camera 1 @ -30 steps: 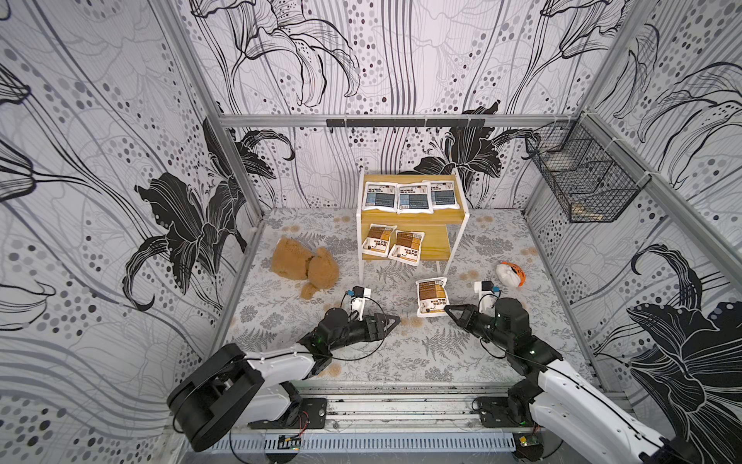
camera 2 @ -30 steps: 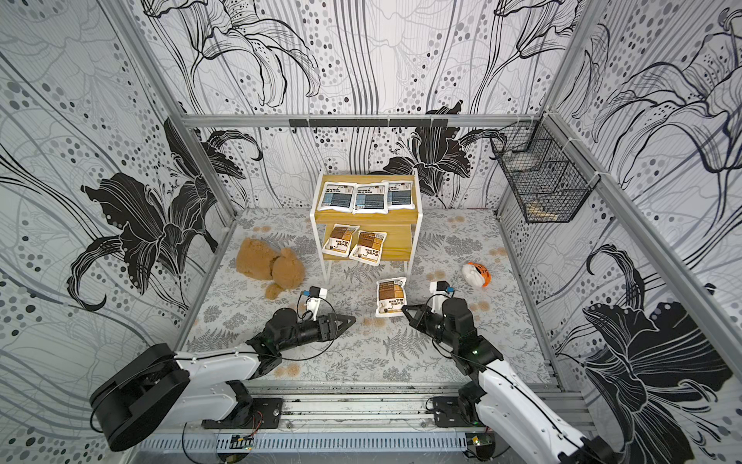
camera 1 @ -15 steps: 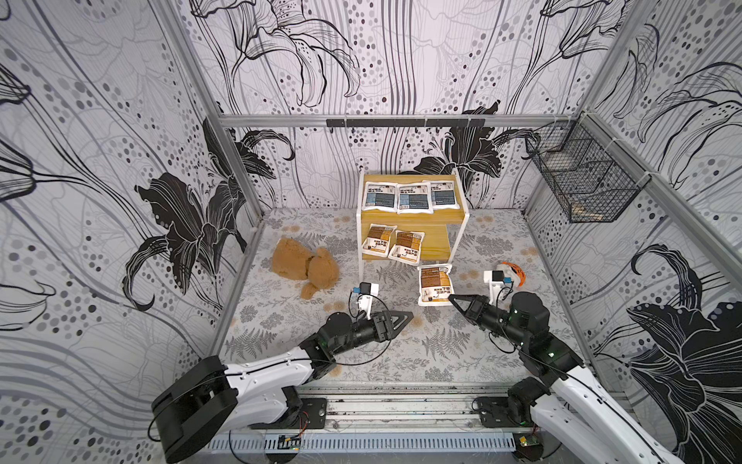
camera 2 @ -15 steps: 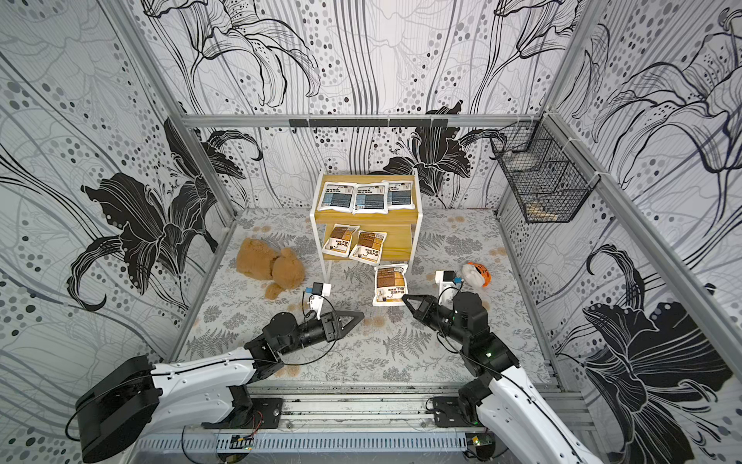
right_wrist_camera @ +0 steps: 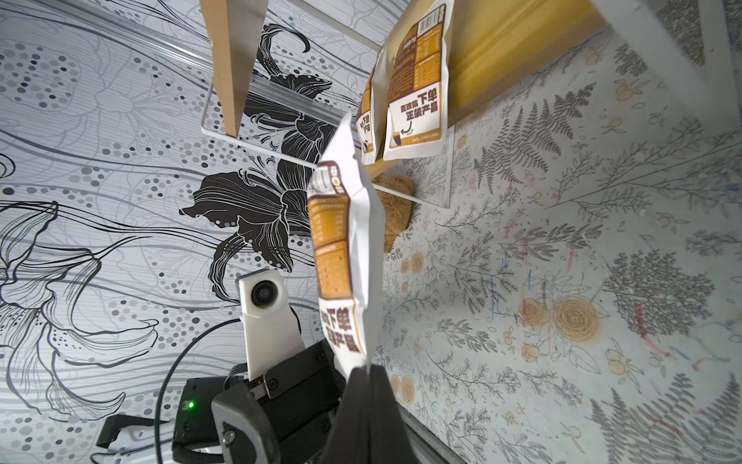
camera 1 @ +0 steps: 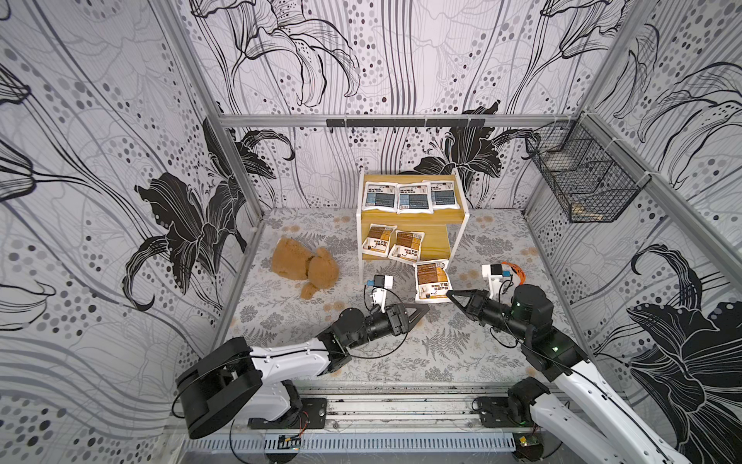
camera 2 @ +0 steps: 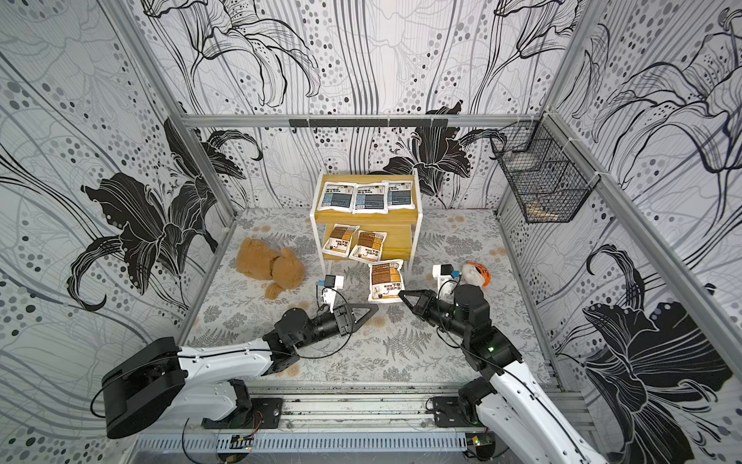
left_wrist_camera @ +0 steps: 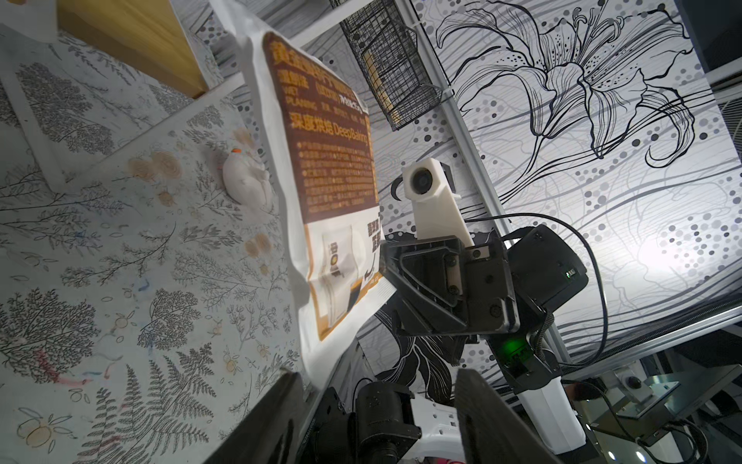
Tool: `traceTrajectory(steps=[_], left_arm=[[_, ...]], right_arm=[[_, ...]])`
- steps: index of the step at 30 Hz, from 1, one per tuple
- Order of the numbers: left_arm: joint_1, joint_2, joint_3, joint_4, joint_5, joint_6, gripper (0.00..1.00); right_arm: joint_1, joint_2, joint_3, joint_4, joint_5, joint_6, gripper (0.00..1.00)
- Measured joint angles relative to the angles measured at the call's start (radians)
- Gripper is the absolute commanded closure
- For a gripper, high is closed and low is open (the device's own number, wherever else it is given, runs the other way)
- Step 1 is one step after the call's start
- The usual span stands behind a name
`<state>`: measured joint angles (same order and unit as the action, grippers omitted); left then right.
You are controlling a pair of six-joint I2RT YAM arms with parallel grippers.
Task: Place the bagged coffee beans on the shelf by color
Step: Pick up the bagged coffee beans at the center of the board, then place the bagged coffee beans on the shelf.
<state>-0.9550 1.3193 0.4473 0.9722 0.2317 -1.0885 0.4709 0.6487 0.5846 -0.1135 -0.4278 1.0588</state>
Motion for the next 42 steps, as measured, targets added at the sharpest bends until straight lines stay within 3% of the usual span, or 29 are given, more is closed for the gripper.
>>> traceTrajectory(steps=[9,16,22,27,30,32,34,42], left_arm=[[-0.001,0.040,0.041,0.010,-0.024,0.000,0.52],[-0.001,0.048,0.048,0.010,-0.032,0.003,0.78],[-0.001,0.059,0.049,0.011,-0.030,0.001,0.95],[0.002,0.060,0.051,0.003,-0.030,0.000,1.00],[0.010,0.060,0.059,-0.015,-0.031,0.000,1.00],[0.020,0.060,0.069,-0.042,-0.032,0.000,1.00],[0.037,0.060,0.082,-0.084,-0.034,-0.009,1.00],[0.127,0.062,0.235,-0.315,-0.003,0.050,1.00]], right_arm=[[0.000,-0.010,0.014,-0.040,-0.018,0.001,1.00],[0.000,-0.009,0.024,-0.055,-0.023,0.004,1.00],[0.000,-0.010,0.027,-0.064,-0.023,0.004,0.98],[0.000,-0.022,0.027,-0.076,-0.021,0.006,0.76],[0.000,-0.035,0.029,-0.092,-0.019,0.001,0.38],[0.000,-0.043,0.036,-0.118,-0.009,-0.005,0.24],[0.000,-0.045,0.059,-0.172,0.010,-0.019,0.19],[0.000,0.044,0.212,-0.355,0.078,-0.137,0.15]])
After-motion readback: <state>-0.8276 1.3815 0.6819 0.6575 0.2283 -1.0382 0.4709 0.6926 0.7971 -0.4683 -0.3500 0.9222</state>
